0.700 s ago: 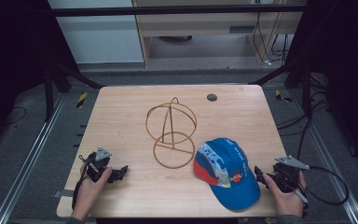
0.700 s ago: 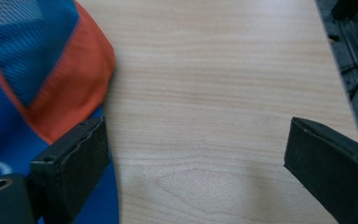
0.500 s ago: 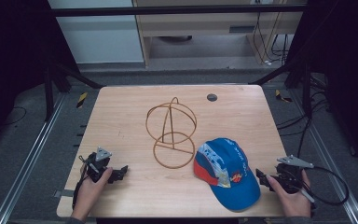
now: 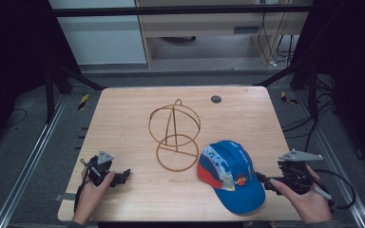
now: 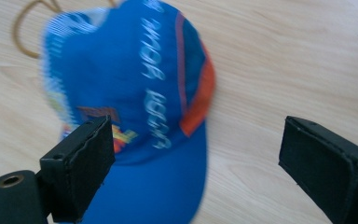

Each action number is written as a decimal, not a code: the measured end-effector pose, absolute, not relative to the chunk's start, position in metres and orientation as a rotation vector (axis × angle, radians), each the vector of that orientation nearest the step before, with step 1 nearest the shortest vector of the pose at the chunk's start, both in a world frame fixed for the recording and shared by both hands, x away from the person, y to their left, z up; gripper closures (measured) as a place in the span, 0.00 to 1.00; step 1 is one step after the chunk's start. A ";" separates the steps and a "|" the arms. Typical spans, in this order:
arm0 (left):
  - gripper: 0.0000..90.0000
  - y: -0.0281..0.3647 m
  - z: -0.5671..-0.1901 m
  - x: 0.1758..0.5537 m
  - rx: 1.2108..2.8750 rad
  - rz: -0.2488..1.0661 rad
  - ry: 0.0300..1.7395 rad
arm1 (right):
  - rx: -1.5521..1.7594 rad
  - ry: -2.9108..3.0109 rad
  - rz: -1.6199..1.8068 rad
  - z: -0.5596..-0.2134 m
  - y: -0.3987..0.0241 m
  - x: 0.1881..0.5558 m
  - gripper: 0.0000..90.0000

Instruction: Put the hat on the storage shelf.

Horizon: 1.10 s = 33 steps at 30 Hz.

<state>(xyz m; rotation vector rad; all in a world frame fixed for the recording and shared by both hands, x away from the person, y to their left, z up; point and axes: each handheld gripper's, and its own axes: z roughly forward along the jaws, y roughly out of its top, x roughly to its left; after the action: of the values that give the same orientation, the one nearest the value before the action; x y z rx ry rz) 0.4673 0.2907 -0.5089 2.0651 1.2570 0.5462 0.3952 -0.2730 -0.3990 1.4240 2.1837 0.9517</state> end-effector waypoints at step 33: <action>0.00 0.289 -0.509 0.467 2.071 0.549 1.251 | 1.321 2.422 0.732 -0.413 -0.179 0.440 0.40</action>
<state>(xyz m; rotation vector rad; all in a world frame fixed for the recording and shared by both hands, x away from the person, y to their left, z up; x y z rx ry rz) 0.4668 0.2889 -0.5088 2.0707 1.2510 0.5489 0.4399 -0.1786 -0.4129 1.3213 2.4225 0.7320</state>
